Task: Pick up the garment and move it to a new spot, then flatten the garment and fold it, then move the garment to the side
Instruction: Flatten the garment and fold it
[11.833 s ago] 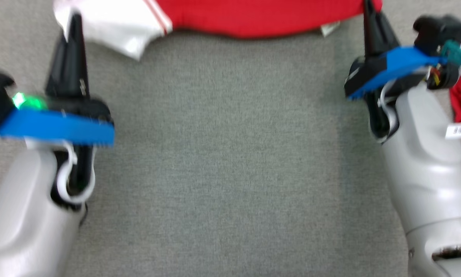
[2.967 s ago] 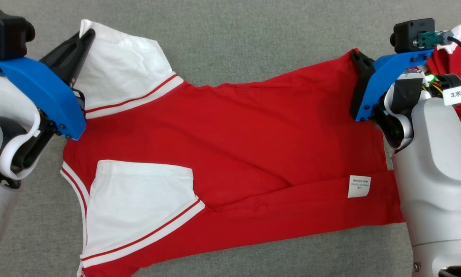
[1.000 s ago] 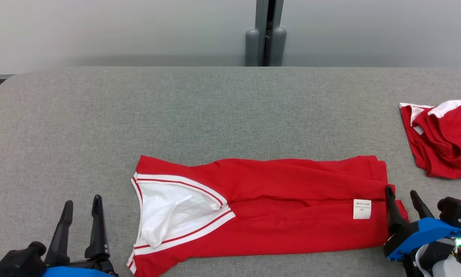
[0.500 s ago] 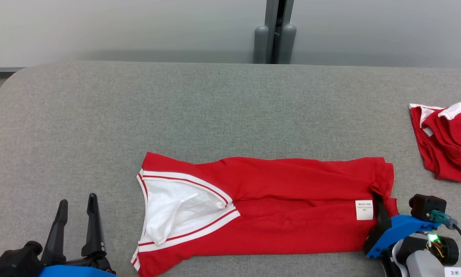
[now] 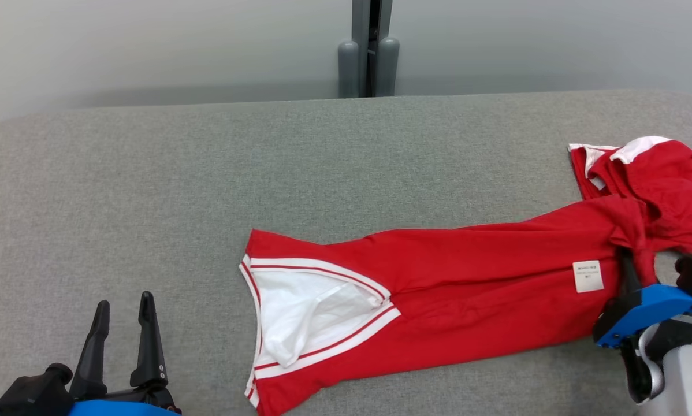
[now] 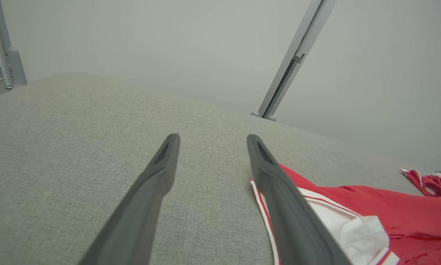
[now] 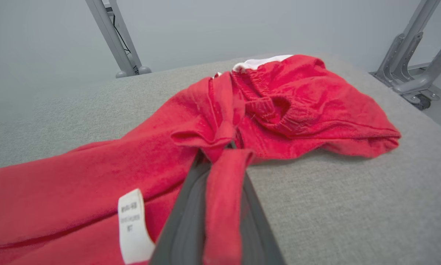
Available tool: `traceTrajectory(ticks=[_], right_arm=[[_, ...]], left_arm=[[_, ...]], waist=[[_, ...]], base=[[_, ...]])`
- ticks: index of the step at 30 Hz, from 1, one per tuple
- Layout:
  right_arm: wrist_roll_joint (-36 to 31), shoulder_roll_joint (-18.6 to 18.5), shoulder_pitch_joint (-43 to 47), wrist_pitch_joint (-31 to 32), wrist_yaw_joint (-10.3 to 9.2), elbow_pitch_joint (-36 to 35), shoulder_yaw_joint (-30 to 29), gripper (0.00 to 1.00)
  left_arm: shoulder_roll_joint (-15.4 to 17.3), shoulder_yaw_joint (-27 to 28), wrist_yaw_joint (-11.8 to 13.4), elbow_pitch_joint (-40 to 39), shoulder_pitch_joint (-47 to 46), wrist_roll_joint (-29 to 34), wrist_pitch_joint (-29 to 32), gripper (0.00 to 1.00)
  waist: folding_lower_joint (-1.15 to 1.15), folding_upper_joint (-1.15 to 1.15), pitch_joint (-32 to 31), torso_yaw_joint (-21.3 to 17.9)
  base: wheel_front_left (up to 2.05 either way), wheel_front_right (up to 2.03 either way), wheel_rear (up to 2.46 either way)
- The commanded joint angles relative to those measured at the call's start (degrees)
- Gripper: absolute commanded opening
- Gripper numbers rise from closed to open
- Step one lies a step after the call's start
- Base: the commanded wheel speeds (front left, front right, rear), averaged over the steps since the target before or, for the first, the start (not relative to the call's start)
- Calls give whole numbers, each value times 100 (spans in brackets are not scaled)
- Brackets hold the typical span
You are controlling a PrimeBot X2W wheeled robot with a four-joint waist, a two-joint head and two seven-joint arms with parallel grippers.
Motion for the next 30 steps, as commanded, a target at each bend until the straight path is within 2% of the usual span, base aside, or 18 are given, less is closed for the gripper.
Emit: traceTrajectory(ticks=[1, 8, 14, 21, 30], right_arm=[[-15, -45, 130, 103, -1, -210, -49, 0], [204, 17, 600, 849, -1, -1460, -133, 0], [592, 79, 725, 1075, -1, -2010, 512, 0], [1713, 83, 515, 875, -1, -2047, 1939, 0], [2975, 76, -156, 458, -1, -1336, 4101, 0]], left_arm=[[-13, -1, -45, 23, -14, 24, -21, 100], [-77, -67, -151, 173, -147, 70, -23, 100], [-117, -160, -212, 278, -266, 95, -22, 100], [-130, -180, -251, 358, -329, 87, -12, 100], [-143, -301, -286, 396, -440, 125, 51, 100]], waist=[[0, 0, -18, -43], [0, 0, -30, -140], [0, 0, -22, -64], [0, 0, -53, 156], [0, 0, -73, 563]], base=[[0, 0, 0], [0, 0, 0], [0, 0, 0], [0, 0, 0], [0, 0, 0]])
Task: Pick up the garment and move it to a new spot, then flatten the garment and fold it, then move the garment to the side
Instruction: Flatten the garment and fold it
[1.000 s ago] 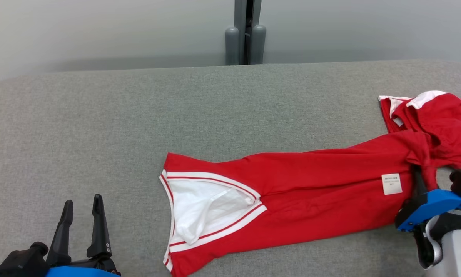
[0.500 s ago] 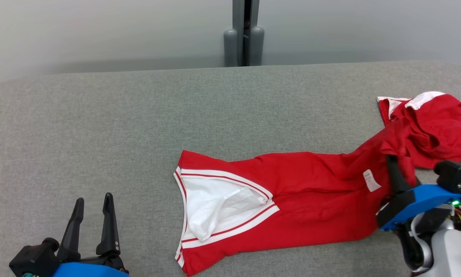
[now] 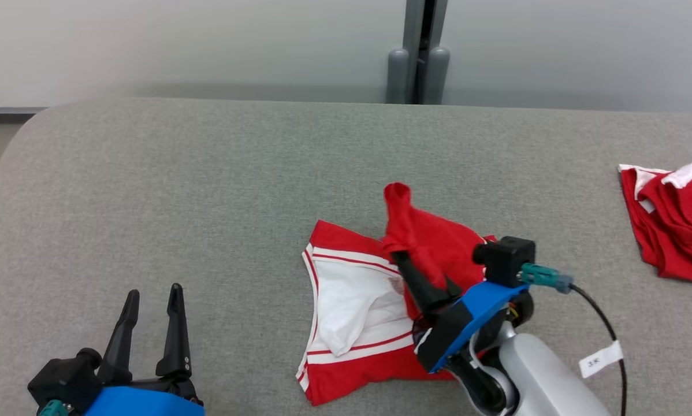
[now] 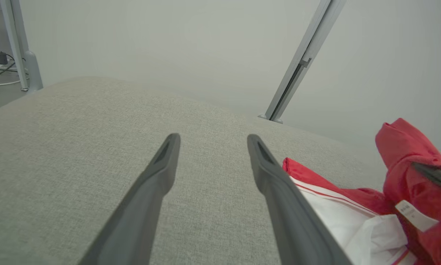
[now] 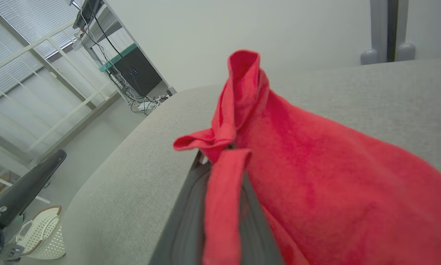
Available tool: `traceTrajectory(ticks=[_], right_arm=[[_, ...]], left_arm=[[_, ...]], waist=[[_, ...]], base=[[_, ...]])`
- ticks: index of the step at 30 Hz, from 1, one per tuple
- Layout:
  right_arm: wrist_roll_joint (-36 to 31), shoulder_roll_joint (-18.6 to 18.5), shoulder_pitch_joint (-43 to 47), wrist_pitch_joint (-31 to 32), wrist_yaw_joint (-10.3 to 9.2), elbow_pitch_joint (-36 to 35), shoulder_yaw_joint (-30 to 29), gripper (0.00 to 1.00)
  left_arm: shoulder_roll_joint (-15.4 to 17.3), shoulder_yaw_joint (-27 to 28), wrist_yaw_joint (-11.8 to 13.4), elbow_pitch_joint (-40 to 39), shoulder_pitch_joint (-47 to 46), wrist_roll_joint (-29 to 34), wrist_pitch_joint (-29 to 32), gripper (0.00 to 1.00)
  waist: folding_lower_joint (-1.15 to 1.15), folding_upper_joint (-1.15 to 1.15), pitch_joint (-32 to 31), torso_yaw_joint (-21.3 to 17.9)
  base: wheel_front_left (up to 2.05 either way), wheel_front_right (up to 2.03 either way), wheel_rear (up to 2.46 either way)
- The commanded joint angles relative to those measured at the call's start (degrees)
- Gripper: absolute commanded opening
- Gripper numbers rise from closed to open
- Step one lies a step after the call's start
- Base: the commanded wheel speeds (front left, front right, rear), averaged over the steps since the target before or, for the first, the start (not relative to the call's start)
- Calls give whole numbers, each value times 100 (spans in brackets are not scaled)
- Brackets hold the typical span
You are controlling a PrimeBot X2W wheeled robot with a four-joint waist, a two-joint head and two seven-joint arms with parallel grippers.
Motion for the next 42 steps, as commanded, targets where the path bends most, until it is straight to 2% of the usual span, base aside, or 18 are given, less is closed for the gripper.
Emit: traceTrajectory(ticks=[1, 5, 11, 12, 14, 22, 28, 31, 34, 39, 40, 42], right_arm=[[183, -13, -151, -81, 1, 163, 237, 0], [639, -11, -449, -250, 1, 729, 893, 0], [1134, -13, -852, -519, 1, 1572, 1547, 0], [1188, -15, -922, -565, 1, 1700, 1639, 7], [1352, 0, -1038, -618, 1, 1859, 1888, 100], [1994, -13, -1470, -1043, 1, 1918, 2509, 100], [1458, -12, -1844, -1414, 1, 2345, 2249, 100], [965, -11, -1919, -1473, 1, 2521, 1805, 100], [189, -13, -1798, -1476, 1, 2422, 971, 100], [-1169, -9, -1044, -1475, 1, 1894, -402, 100], [-1169, -9, -1044, -1475, 1, 1894, -402, 100], [-1547, -9, -662, -1476, 1, 1605, -878, 100]], left_arm=[[-17, -30, -11, 19, -114, 28, 17, 100], [-68, -95, -45, 64, -179, 45, 33, 100], [-119, -164, -72, 145, -203, 52, 21, 100], [-126, -169, -72, 155, -204, 55, 19, 100], [-133, -174, -68, 169, -203, 58, 14, 100], [-144, -245, -103, 238, -223, 72, 8, 100], [-160, -305, -117, 262, -353, 128, 19, 100], [-183, -330, -79, 251, -424, 166, 29, 100], [-227, -302, -50, 287, -505, 173, 15, 100], [-344, -184, -23, 436, -526, 190, -27, 100], [-344, -184, -23, 436, -526, 190, -27, 100], [-388, -132, -47, 510, -490, 204, -37, 100]], waist=[[0, 0, 21, 103], [0, 0, 9, 328], [0, 0, 10, 525], [0, 0, 12, 539], [0, 0, 18, 557], [0, 0, 8, 396], [0, 0, -18, 171], [0, 0, -36, 55], [0, 0, -58, -88], [0, 0, -154, -312], [0, 0, -154, -312], [0, 0, -204, -367]], base=[[0, 0, 0], [0, 0, 0], [0, 0, 0], [0, 0, 0], [0, 0, 0], [0, 0, 0], [0, 0, 0], [0, 0, 0], [0, 0, 0], [0, 0, 0], [0, 0, 0], [0, 0, 0]])
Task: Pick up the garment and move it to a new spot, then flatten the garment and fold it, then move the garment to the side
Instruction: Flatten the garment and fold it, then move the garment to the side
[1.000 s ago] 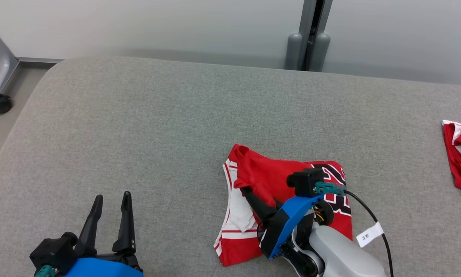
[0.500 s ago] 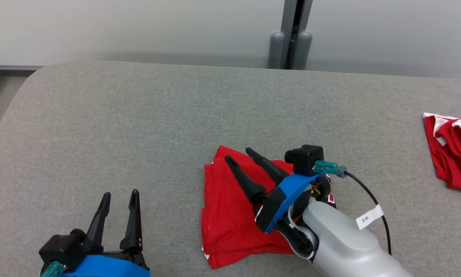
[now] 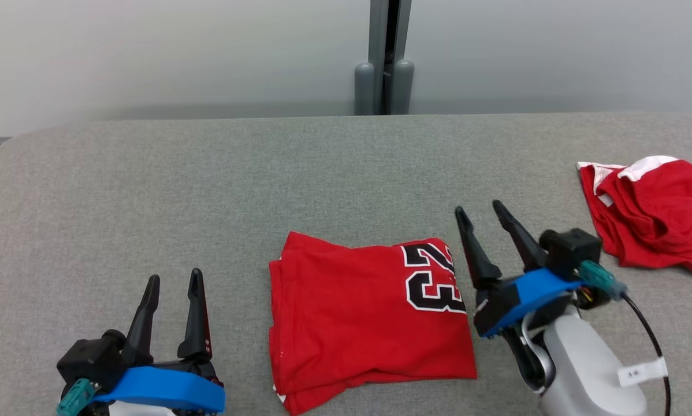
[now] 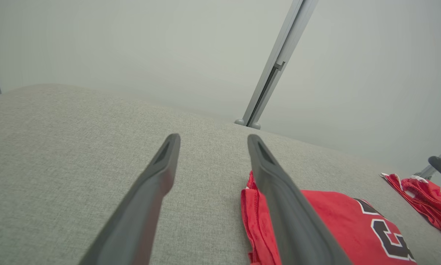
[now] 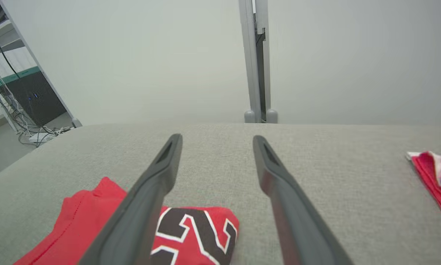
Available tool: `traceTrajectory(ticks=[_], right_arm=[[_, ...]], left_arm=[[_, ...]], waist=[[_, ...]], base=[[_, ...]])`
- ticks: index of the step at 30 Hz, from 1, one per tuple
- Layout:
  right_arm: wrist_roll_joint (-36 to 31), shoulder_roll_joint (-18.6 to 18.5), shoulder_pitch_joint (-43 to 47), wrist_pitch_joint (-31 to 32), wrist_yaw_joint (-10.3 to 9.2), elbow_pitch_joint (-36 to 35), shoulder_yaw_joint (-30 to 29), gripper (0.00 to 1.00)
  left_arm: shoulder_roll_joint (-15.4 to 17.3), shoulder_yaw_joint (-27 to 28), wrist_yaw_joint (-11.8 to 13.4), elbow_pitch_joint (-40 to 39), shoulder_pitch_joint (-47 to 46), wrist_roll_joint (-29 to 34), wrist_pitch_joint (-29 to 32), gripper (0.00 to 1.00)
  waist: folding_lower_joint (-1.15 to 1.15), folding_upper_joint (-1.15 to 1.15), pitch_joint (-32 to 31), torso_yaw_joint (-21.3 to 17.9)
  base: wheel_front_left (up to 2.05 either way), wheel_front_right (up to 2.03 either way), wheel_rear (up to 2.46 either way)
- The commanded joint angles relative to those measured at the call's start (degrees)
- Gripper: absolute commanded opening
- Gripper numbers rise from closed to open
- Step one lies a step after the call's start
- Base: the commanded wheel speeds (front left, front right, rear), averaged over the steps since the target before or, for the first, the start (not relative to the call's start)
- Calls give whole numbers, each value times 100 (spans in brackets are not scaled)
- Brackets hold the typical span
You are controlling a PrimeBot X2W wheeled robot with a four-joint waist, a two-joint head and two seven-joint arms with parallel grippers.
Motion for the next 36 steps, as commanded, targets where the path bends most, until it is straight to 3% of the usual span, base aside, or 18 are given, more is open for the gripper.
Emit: traceTrajectory(ticks=[1, 9, 16, 36], right_arm=[[-113, -9, 201, -17, 1, -123, -146, 100], [-642, -9, 1568, 155, 1, -1298, -917, 100], [-663, -8, 2225, 282, 1, -1977, -1098, 100], [-683, -7, 2390, 441, 1, -2137, -1132, 100]], left_arm=[[-7, 47, -22, 41, 36, 38, -30, 100], [-144, 416, 1, 210, 459, 198, -46, 100], [-329, 824, -184, 228, 772, 376, -48, 100], [-497, 1043, -427, 349, 705, 701, -50, 100]], waist=[[0, 0, -59, -62], [0, 0, -156, -226], [0, 0, -212, -277], [0, 0, -213, -257]], base=[[0, 0, 0], [0, 0, 0], [0, 0, 0], [0, 0, 0]])
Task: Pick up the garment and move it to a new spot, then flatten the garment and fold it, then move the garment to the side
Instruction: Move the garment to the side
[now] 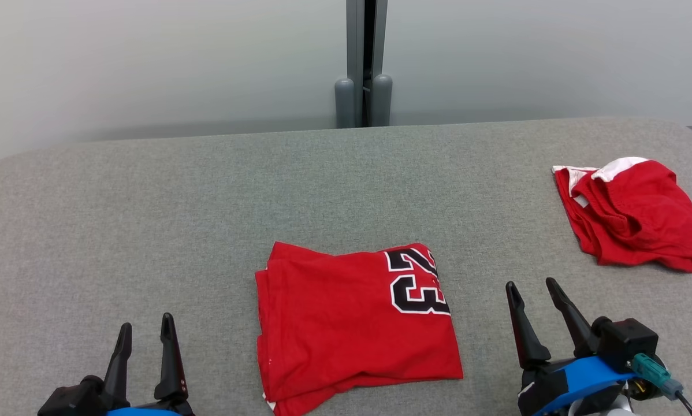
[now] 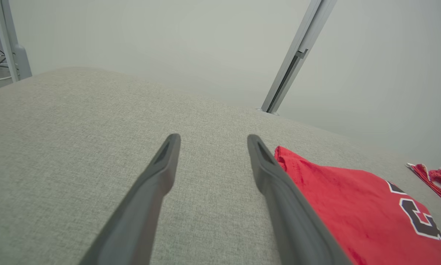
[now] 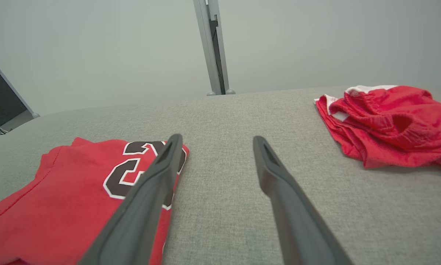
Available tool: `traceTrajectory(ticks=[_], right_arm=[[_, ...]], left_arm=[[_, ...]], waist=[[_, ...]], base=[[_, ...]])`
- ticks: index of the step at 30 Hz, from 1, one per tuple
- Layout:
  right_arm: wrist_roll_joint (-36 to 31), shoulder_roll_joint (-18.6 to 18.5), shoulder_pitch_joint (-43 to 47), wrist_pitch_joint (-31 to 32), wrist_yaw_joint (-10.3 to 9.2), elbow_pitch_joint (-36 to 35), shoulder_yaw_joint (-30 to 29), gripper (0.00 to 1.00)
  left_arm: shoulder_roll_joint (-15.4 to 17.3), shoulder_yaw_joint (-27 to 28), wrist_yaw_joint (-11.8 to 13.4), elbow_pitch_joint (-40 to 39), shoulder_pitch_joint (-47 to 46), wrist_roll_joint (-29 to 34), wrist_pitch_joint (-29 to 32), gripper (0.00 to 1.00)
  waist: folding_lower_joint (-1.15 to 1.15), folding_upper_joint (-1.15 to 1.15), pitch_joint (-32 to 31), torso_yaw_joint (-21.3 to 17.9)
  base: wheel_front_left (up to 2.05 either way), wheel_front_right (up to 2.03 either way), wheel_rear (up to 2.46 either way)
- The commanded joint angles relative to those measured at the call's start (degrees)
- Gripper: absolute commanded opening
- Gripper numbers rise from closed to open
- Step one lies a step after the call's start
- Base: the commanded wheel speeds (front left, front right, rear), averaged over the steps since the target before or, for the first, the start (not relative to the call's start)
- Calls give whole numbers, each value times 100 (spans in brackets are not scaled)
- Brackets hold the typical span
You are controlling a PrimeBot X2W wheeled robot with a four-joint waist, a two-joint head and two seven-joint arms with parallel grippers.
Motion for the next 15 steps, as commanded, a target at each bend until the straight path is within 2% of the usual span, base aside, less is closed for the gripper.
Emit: traceTrajectory(ticks=[1, 10, 15], right_arm=[[-65, -4, 14, 14, 1, 9, -17, 100], [-235, -5, -289, 245, 1, -56, 59, 100], [-279, -4, -681, 1041, 1, -49, 126, 100]], left_arm=[[6, 26, -13, 9, -76, 56, -25, 100], [-27, 12, -35, -31, -124, 94, -26, 100], [-41, -42, -64, -38, -167, 131, -25, 100]], waist=[[0, 0, 3, 5], [0, 0, 21, 31], [0, 0, 107, 113]], base=[[0, 0, 0], [0, 0, 0], [0, 0, 0]])
